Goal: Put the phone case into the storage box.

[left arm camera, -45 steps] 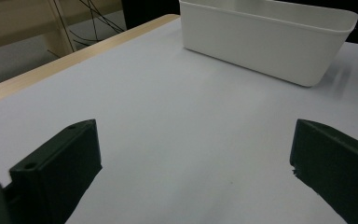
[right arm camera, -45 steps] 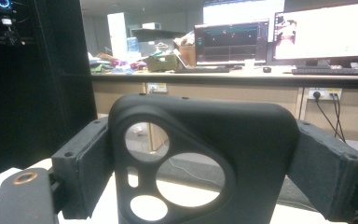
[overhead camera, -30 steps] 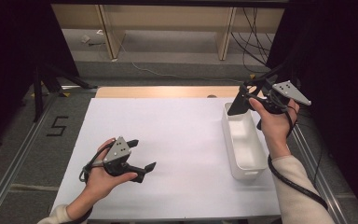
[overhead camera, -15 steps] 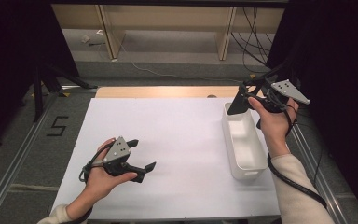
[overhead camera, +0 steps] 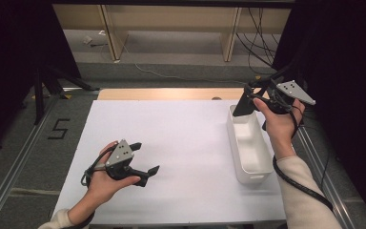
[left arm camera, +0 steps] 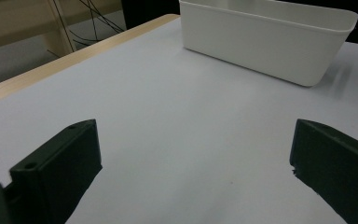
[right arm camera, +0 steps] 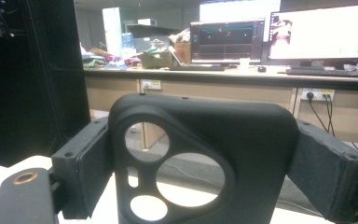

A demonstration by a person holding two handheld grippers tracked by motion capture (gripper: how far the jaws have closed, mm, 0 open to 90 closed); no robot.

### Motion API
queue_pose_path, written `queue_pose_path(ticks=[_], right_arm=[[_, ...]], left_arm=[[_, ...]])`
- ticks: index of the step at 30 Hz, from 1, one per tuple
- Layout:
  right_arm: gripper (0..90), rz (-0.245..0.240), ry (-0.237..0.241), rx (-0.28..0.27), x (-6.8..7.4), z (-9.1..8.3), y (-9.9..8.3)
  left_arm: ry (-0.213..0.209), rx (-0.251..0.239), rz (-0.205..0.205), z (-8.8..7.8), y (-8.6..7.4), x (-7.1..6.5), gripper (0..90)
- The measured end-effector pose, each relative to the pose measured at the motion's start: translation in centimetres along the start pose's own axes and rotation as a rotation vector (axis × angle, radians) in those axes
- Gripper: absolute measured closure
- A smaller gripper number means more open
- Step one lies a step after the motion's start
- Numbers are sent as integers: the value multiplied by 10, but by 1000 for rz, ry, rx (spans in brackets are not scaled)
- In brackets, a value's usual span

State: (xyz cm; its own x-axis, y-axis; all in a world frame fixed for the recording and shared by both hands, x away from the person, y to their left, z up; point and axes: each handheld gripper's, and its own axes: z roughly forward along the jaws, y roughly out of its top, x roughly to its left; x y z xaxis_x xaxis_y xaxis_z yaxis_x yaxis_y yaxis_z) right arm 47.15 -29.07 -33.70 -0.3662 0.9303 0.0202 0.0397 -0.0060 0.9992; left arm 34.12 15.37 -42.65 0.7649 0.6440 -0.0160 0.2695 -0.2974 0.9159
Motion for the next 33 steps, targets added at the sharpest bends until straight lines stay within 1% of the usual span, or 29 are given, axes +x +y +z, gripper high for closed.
queue_pose_path(ticks=[1,33], right_arm=[[154,0,1,6,0,0,0],[154,-11,-14,7,-4,9,-1]], left_arm=[[0,0,0,0,0,0,16],[0,0,-1,0,0,0,16]])
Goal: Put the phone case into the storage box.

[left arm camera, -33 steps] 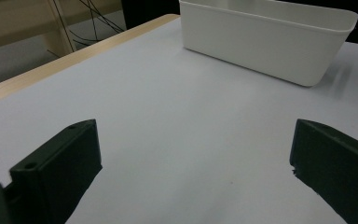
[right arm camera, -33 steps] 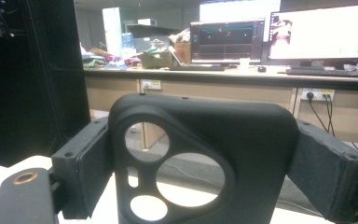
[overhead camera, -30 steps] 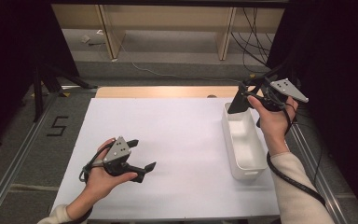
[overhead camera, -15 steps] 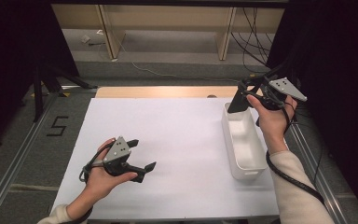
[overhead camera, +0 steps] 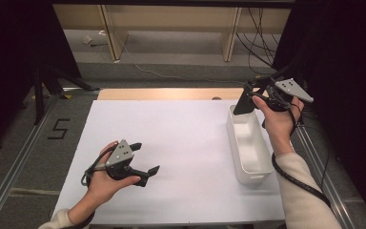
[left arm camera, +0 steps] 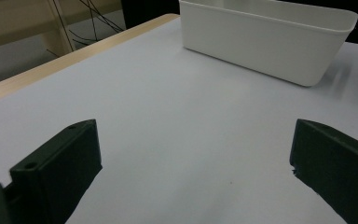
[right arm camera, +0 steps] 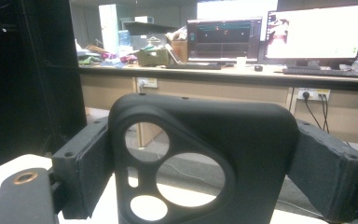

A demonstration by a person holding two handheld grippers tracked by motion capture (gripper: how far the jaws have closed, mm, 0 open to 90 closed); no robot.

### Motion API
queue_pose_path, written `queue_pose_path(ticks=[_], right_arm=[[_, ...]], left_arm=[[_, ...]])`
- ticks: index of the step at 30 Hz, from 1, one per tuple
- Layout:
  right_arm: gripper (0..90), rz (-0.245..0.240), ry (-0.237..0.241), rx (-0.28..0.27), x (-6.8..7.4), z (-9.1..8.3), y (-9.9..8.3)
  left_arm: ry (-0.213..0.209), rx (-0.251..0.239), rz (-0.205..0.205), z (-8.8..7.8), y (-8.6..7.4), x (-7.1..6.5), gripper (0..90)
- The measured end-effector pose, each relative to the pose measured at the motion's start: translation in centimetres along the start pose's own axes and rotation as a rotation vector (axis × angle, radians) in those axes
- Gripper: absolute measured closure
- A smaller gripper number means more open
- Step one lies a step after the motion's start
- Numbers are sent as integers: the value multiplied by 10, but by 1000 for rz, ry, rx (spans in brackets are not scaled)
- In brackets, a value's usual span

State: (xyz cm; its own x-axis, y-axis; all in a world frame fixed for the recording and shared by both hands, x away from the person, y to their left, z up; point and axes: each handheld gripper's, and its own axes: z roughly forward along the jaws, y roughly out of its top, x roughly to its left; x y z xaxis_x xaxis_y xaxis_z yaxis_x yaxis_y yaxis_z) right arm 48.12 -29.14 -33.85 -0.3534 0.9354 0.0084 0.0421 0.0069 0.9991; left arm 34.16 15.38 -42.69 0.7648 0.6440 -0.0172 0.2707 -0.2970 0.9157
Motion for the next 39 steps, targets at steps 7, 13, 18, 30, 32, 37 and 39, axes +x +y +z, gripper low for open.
queue_pose_path(ticks=[7,13,18,30,32,37,39], right_arm=[[154,-1,-4,3,-1,1,0],[154,-4,-4,2,-1,2,-1],[154,-7,-6,8,-1,3,-1],[154,-14,-10,11,-2,7,-2],[154,-12,-9,12,-2,8,-2],[154,-16,-8,12,-2,9,-3],[154,-15,-9,14,-2,10,-3]], left_arm=[[-1,1,1,0,0,0,16],[-1,1,1,0,0,0,16],[-1,1,-1,0,0,0,16],[-2,1,0,0,0,0,16],[-2,2,-1,0,0,0,16],[-2,2,0,0,0,0,16],[-2,1,-1,0,0,0,16]])
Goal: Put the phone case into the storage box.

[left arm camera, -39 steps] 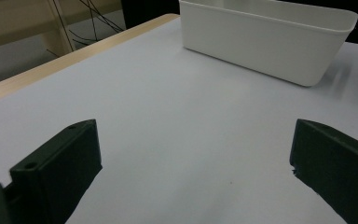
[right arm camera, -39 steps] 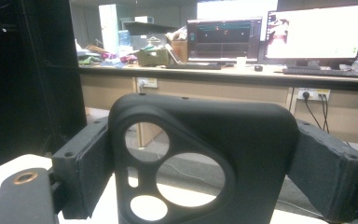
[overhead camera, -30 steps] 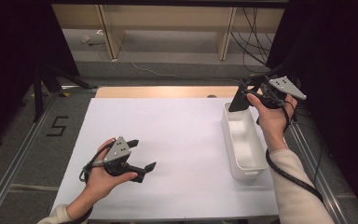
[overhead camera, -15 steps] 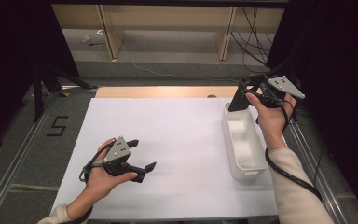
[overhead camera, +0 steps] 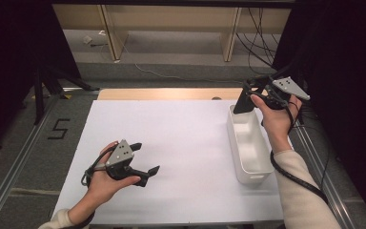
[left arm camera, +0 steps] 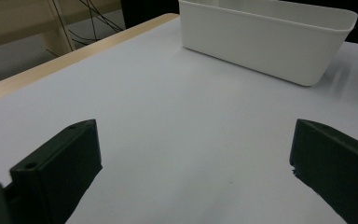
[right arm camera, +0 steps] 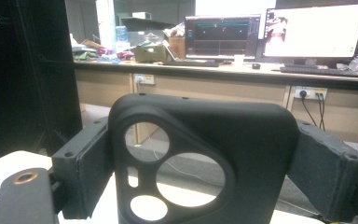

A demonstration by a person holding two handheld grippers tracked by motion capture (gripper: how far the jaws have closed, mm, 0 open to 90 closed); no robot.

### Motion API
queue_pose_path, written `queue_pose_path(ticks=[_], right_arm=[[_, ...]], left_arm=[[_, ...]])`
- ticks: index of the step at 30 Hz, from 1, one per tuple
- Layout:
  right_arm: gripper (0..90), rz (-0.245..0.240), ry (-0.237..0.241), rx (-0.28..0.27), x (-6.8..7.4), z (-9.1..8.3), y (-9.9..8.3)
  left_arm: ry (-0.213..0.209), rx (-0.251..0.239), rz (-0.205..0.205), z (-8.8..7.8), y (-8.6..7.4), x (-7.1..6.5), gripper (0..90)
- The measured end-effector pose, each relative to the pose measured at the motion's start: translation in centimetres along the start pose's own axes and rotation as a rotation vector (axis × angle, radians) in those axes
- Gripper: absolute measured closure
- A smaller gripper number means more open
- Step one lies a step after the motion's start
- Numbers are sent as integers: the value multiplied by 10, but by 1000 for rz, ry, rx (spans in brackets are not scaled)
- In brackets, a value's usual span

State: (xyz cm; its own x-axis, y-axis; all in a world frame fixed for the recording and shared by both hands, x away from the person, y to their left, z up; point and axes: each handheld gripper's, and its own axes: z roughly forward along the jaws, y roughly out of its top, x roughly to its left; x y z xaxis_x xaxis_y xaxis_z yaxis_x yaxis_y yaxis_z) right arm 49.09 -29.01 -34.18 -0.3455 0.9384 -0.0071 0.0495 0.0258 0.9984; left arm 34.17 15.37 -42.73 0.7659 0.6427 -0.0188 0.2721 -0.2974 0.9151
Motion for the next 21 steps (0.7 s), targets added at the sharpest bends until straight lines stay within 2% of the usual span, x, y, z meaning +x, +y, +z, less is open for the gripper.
queue_pose_path(ticks=[21], right_arm=[[154,-11,-8,6,-2,3,-2]], left_arm=[[-1,0,-1,0,0,0,18]])
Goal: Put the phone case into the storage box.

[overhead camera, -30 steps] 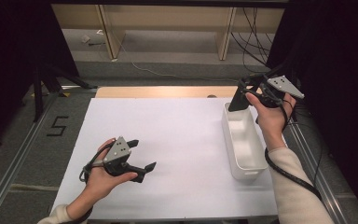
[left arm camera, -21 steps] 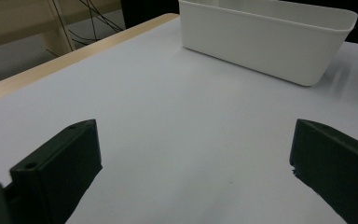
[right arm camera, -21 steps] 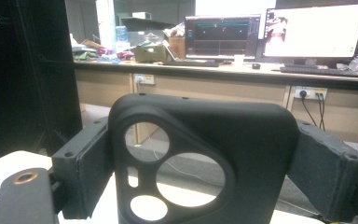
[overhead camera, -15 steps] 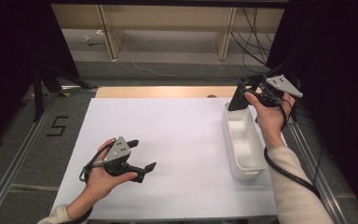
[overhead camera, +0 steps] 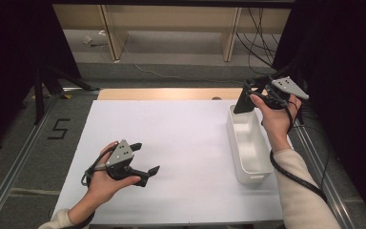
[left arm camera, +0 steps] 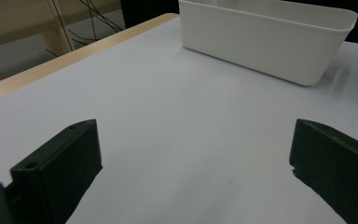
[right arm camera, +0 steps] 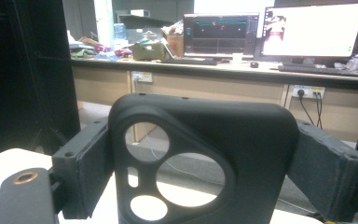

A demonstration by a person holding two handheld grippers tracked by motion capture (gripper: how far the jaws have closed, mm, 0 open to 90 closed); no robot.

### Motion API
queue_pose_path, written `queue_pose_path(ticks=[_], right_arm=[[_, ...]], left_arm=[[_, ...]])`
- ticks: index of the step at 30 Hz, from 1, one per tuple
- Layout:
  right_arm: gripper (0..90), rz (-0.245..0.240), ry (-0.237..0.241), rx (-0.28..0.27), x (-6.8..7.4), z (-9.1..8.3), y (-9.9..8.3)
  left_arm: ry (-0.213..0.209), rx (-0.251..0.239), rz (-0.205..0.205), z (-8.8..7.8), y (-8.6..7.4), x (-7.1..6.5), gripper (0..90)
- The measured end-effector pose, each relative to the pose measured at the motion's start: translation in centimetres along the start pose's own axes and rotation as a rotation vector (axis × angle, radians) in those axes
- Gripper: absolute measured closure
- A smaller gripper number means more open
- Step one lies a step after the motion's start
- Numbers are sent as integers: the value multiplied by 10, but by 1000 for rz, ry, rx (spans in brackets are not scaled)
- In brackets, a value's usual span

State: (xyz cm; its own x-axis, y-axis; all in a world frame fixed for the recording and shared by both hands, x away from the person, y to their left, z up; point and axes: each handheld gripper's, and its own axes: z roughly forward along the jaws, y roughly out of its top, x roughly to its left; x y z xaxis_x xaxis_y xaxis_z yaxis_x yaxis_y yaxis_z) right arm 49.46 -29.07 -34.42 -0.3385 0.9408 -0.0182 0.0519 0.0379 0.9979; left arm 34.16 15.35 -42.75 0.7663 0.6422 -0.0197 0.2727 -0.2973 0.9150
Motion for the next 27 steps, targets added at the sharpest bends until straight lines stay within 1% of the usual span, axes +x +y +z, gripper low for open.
queue_pose_path(ticks=[27], right_arm=[[154,-7,-3,19,-1,8,-4]], left_arm=[[-1,0,-2,0,0,0,18]])
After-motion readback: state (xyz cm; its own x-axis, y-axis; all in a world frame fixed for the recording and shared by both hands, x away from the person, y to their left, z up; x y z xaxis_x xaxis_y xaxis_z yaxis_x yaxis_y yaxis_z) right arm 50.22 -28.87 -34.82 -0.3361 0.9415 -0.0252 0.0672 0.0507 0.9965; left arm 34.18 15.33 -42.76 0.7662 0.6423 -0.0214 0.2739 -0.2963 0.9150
